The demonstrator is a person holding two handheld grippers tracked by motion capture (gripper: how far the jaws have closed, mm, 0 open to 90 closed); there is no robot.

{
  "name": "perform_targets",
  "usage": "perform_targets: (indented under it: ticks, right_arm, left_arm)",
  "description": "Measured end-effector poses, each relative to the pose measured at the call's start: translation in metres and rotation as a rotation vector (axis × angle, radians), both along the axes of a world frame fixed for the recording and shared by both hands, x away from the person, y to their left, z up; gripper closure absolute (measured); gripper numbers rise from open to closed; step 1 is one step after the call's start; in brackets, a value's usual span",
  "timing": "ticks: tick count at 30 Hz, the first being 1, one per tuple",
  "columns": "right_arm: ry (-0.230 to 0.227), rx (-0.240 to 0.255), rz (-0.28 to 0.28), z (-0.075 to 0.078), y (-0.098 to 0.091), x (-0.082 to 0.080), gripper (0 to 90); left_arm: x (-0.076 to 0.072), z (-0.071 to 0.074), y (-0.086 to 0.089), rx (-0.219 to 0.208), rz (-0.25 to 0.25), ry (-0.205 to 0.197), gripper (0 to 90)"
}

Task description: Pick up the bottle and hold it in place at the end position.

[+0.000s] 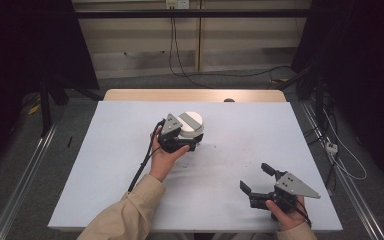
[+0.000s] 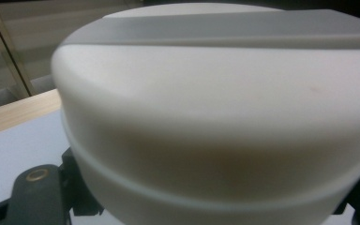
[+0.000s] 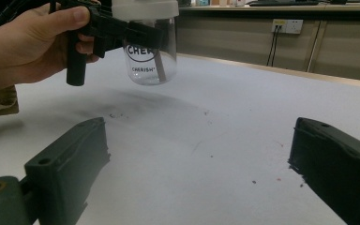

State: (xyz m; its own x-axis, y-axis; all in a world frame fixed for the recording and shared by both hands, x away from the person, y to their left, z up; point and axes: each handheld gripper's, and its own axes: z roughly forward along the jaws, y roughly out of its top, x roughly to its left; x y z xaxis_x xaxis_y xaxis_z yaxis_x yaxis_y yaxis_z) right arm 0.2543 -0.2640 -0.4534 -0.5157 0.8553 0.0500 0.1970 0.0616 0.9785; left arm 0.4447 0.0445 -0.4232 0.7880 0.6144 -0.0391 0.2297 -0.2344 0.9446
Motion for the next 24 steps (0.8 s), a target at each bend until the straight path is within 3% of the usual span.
perform_targets:
  ticks: [24]
  right_arm:
    - [-0.001, -0.001, 0.001, -0.0001, -0.0005, -0.0003, 4.5]
  left_arm:
    - [0.0072, -0.0091, -0.0092, 0.015, -0.006, 0.012, 18.7]
